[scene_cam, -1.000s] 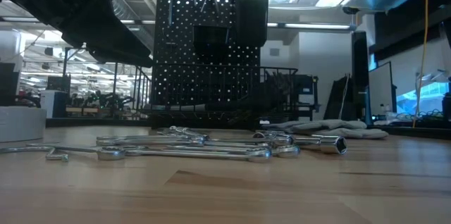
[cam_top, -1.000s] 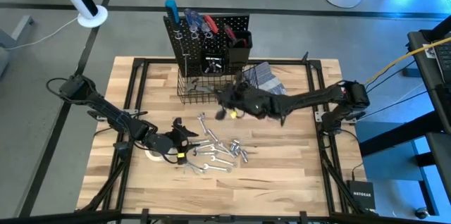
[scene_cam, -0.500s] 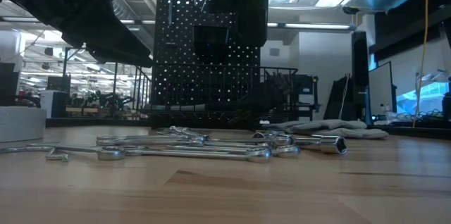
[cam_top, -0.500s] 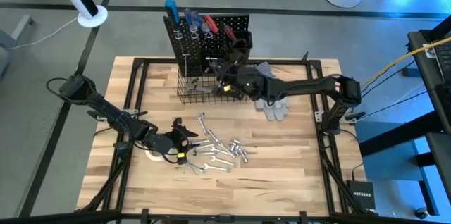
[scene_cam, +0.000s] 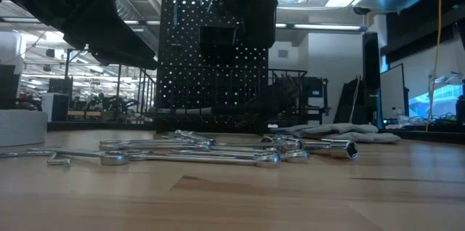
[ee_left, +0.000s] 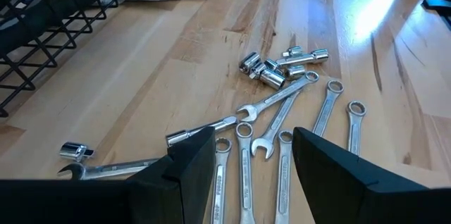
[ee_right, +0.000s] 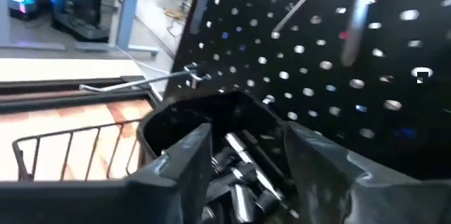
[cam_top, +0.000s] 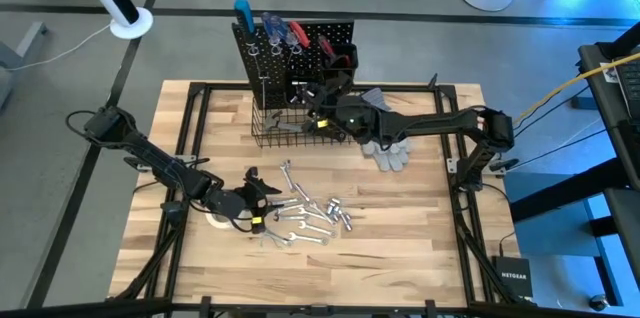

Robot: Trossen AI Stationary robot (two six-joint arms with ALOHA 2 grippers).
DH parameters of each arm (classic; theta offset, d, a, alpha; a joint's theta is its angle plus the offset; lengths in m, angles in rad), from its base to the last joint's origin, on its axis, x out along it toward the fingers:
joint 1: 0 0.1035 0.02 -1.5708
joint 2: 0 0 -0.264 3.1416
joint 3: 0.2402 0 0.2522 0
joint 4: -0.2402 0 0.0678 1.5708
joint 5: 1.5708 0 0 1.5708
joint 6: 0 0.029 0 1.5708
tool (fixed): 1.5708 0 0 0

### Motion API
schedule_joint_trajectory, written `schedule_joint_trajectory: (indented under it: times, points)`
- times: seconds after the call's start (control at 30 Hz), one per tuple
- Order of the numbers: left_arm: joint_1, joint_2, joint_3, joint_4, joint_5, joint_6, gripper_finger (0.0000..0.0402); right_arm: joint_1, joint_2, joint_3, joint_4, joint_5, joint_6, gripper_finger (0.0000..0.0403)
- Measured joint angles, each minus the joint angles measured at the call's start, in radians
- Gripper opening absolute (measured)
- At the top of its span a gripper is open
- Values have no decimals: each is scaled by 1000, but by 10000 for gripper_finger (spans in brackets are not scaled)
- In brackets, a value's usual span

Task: Hang tools onto peg board
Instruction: Put the socket adapter into the left black bin on the peg board

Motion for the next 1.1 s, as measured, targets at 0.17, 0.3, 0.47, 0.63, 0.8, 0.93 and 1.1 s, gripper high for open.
schedule_joint_trajectory:
  times: [0.17, 0.3, 0.47, 0.63, 0.8, 0.93, 1.1]
  points:
    - [0, 0, 0, 0, 0, -10, 182, 87, -84, 1, -148, 3, 0, 189]
    - [0, 0, 0, -1, 0, -15, 182, 192, -166, 1, -374, -19, 4, 188]
    - [0, 0, 0, 2, 1, -20, 182, 300, -227, 1, -648, -77, 124, 188]
    - [0, 0, 0, 3, 1, -23, 182, 374, -227, -18, -804, -240, 280, 188]
    - [0, 0, 0, 2, 1, -23, 182, 425, -224, -126, -793, -317, 382, 188]
    - [0, 0, 0, 6, 1, -23, 182, 448, -224, -236, -762, -313, 475, 188]
    - [0, 0, 0, 10, 1, -23, 182, 450, -224, -397, -582, -382, 581, 188]
